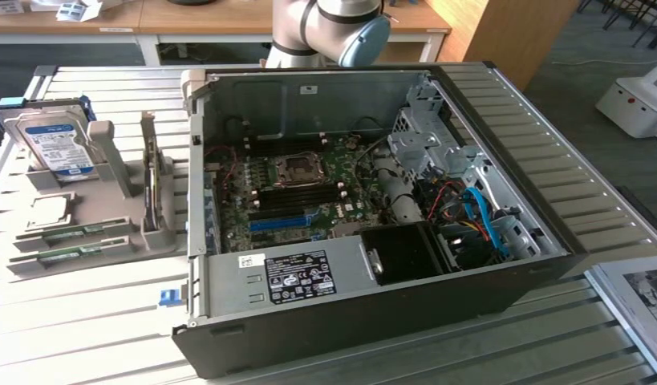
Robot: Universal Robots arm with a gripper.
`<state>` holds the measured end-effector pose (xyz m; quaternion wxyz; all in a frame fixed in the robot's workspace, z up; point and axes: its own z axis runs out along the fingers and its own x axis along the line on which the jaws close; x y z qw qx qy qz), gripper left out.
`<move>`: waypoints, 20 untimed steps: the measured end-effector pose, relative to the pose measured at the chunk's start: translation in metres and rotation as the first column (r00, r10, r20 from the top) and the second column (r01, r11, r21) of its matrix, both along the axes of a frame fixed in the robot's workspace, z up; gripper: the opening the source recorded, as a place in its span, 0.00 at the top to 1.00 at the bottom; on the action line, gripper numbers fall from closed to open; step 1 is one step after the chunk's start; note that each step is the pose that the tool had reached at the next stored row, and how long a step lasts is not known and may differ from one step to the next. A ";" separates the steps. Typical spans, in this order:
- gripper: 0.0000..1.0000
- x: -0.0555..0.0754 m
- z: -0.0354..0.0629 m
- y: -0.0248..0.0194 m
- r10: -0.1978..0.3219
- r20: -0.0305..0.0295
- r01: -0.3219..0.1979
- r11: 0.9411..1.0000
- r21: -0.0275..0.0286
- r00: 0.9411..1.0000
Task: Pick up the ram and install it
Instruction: 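Pick up the ram and move it above insertion slot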
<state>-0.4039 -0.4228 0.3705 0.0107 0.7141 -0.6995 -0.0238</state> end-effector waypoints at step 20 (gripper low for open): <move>0.76 0.000 0.0000 -0.0001 0.000 0.000 0.000 1.000 0.000 1.000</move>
